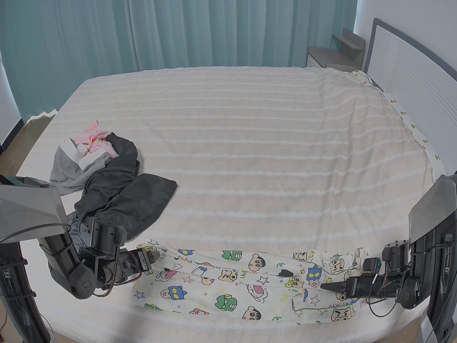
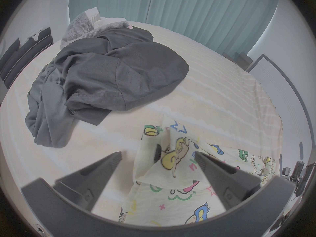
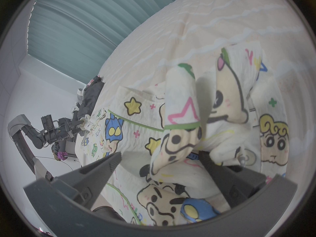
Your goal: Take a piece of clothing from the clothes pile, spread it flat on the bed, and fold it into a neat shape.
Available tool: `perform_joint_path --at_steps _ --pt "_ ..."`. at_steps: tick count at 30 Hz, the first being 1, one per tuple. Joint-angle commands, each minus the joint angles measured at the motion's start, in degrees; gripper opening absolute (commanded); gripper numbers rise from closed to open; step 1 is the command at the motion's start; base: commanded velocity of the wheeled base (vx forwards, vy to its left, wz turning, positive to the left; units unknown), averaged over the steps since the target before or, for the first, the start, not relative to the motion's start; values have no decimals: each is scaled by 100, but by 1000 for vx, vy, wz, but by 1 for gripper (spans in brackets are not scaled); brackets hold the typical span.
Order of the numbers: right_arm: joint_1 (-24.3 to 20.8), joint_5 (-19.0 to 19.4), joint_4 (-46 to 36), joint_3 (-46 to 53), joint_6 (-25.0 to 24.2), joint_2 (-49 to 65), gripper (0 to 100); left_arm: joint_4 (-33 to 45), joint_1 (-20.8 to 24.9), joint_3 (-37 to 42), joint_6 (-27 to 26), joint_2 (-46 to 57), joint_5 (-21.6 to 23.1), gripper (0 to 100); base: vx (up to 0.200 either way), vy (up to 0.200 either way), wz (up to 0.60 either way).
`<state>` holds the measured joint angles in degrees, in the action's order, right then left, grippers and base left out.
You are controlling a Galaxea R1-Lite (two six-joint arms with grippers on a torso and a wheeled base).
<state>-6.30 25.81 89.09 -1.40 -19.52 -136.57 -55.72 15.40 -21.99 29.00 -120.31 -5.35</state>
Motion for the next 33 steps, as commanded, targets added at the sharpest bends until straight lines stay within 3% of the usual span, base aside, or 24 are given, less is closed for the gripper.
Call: perform_joint_path --at_steps 1,11,15,18,26,30,33 --pt "94 -14 74 35 -8 192 100 -70 -19 116 115 122 -10 100 0 0 0" --pt "490 -32 65 96 -316 1361 100 -202 -459 538 431 965 122 100 0 0 0" --pt "771 -41 56 140 -377 1590 100 -211 -634 740 853 1352 333 100 0 0 0" --pt "1096 -23 56 140 -386 1581 100 -202 -757 978 1424 1862 790 100 0 0 0" --pt "1228 -32 65 140 -597 1871 100 -211 -766 1259 2198 2363 1098 100 0 0 0" --pt "1017 -23 56 140 -676 2583 100 -202 -775 1408 3296 2987 1950 100 0 0 0" --pt "586 -41 38 140 -676 2873 100 -202 -845 1628 3533 3339 2557 100 0 0 0"
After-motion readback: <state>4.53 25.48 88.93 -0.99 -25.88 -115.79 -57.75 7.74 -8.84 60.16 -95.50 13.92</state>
